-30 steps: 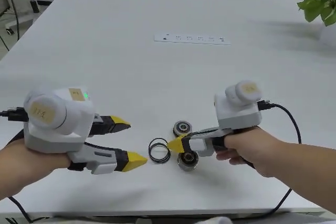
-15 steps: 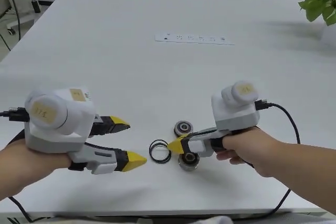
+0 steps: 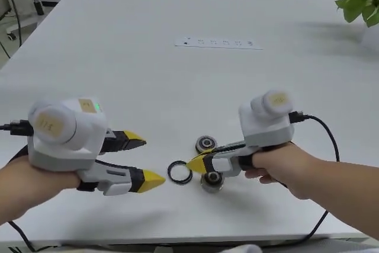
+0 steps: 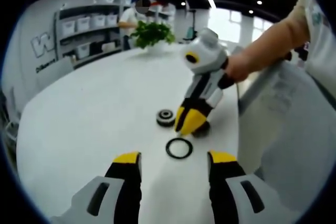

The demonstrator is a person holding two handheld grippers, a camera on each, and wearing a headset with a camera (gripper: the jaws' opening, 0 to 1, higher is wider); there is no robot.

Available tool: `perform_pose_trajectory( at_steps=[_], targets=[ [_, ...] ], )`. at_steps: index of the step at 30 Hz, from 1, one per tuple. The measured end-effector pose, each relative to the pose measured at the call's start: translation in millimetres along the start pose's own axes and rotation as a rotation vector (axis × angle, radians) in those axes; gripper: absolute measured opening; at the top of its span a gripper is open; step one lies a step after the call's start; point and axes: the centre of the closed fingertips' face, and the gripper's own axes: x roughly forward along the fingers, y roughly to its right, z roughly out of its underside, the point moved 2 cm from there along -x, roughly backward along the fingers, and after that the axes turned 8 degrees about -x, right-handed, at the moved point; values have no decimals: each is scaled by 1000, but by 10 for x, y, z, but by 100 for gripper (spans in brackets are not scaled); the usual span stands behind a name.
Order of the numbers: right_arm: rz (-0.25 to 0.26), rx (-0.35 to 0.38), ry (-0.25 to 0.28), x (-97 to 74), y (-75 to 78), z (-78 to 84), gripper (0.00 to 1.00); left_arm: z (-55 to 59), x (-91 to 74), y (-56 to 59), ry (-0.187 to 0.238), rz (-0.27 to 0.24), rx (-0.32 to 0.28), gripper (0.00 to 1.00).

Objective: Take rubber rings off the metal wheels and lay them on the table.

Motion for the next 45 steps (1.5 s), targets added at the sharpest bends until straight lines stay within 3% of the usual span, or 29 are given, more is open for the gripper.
perform_pose_trajectory(
  at_steps=[14, 23, 31, 45],
  targets=[
    [42, -42, 115, -231, 77, -286, 24, -191, 106, -81, 15, 5, -2, 51],
    [82, -76, 154, -383, 206, -357, 28, -340, 207, -133, 25, 9, -4, 50],
    [121, -92, 156, -472, 314, -341, 29, -416, 328, -153, 15, 12, 21, 49],
    [160, -168, 113, -531, 505, -156, 29, -467, 574, -202, -16, 20, 43, 46]
  ],
)
